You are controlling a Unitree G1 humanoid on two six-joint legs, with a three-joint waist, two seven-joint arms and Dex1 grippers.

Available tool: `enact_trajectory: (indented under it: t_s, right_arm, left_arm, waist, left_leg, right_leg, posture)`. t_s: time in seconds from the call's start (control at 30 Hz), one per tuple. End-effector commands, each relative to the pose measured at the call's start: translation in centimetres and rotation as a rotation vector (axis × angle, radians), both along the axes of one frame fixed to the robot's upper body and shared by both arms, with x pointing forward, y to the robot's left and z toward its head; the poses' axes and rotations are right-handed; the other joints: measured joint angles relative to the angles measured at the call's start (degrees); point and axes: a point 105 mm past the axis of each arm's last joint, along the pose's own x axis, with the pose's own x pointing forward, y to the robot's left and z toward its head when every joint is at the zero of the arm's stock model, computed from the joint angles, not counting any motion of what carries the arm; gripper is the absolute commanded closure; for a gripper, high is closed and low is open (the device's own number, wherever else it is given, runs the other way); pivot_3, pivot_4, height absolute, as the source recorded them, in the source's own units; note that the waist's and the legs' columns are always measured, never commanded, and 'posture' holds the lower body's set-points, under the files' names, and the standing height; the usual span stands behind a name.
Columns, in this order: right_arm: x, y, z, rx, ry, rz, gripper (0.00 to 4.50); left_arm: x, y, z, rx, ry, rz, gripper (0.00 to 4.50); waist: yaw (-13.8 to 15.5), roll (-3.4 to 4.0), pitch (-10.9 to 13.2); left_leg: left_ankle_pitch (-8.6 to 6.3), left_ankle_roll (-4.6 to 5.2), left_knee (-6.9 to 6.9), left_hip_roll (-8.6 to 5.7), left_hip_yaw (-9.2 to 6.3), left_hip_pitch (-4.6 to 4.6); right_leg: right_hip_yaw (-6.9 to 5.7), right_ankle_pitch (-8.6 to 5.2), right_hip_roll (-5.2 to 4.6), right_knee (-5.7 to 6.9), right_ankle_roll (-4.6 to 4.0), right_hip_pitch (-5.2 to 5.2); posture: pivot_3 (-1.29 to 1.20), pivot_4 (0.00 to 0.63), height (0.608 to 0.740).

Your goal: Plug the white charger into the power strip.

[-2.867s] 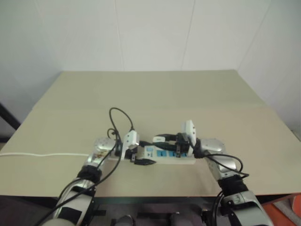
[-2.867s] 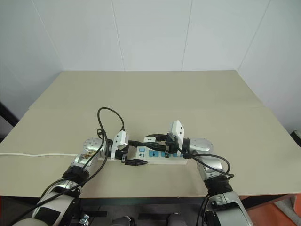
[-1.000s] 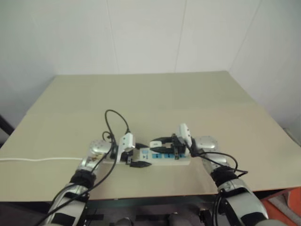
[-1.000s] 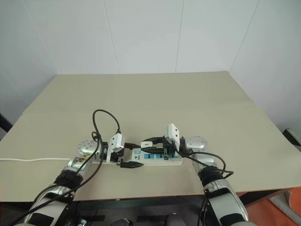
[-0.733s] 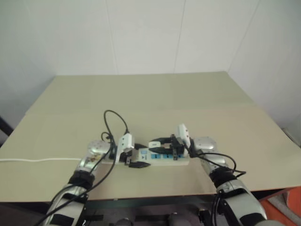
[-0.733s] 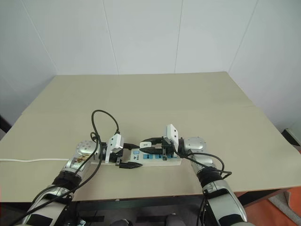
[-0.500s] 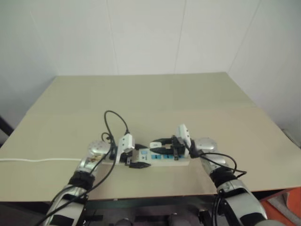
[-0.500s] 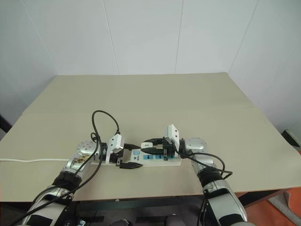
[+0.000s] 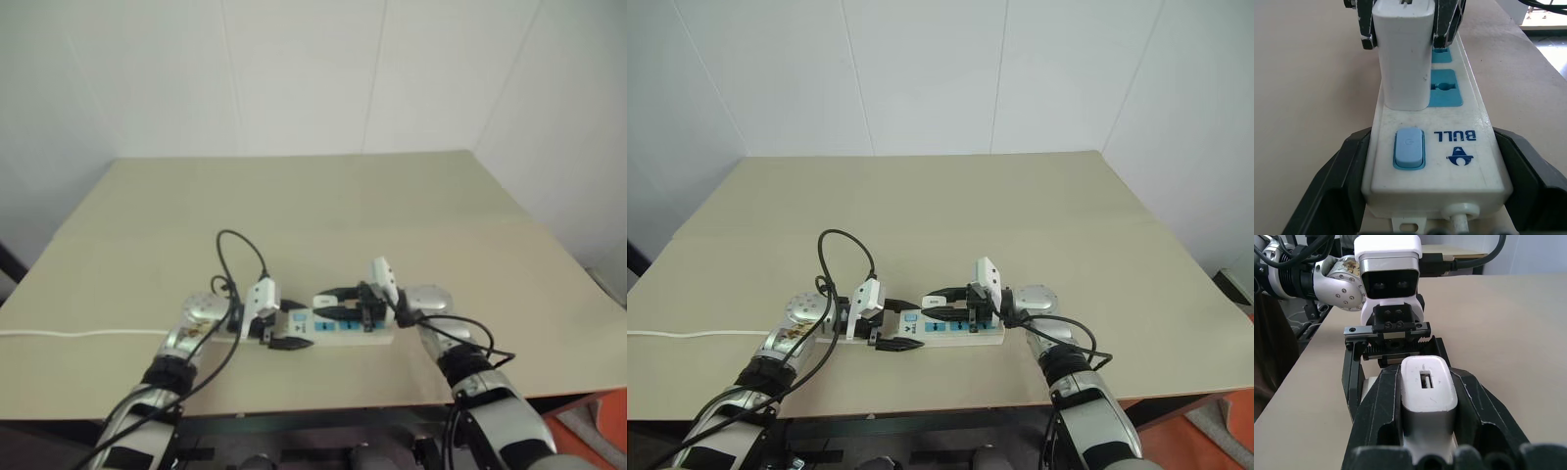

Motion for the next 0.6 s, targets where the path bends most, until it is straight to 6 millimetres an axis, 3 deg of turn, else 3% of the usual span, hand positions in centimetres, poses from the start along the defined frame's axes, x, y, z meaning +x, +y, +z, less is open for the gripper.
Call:
enact_trajectory:
  t_s: [0.03, 0.57, 0.6]
  right_arm:
    - [-0.89, -0.70, -4.16, -0.173, 0.105, 0.013, 3.36]
    - [-0.97, 0.09, -3.87, -0.173, 0.085, 0.047, 3.36]
    - [-0.91, 0.06, -3.89, -0.171, 0.092, 0.040, 3.01]
  left_arm:
    - [-0.13, 0.21, 1.35, 0.000, -0.057, -0.035, 1.22]
    - [-0.12, 0.30, 1.35, 0.001, -0.055, -0.034, 1.22]
    - [-0.10, 0.28, 1.35, 0.000, -0.055, -0.034, 1.22]
  waist:
    - [-0.01, 0.00, 0.00]
    - [-0.07, 0.00, 0.00]
    - [-0.07, 0.00, 0.00]
  left_leg:
    - [0.00, 0.00, 0.00, 0.01, 0.00, 0.00]
    - [0.00, 0.00, -0.09, 0.15, 0.03, 0.00]
    - [0.00, 0.00, -0.09, 0.15, 0.03, -0.01]
  right_leg:
    - [0.00, 0.00, 0.01, 0.00, -0.01, 0.00]
    - [0.00, -0.01, 0.15, 0.05, -0.13, -0.12]
    - [0.00, -0.01, 0.15, 0.05, -0.13, -0.13]
  posture:
    - [0.00, 0.150, 0.740]
    - [0.00, 0.150, 0.740]
    - [0.00, 0.150, 0.740]
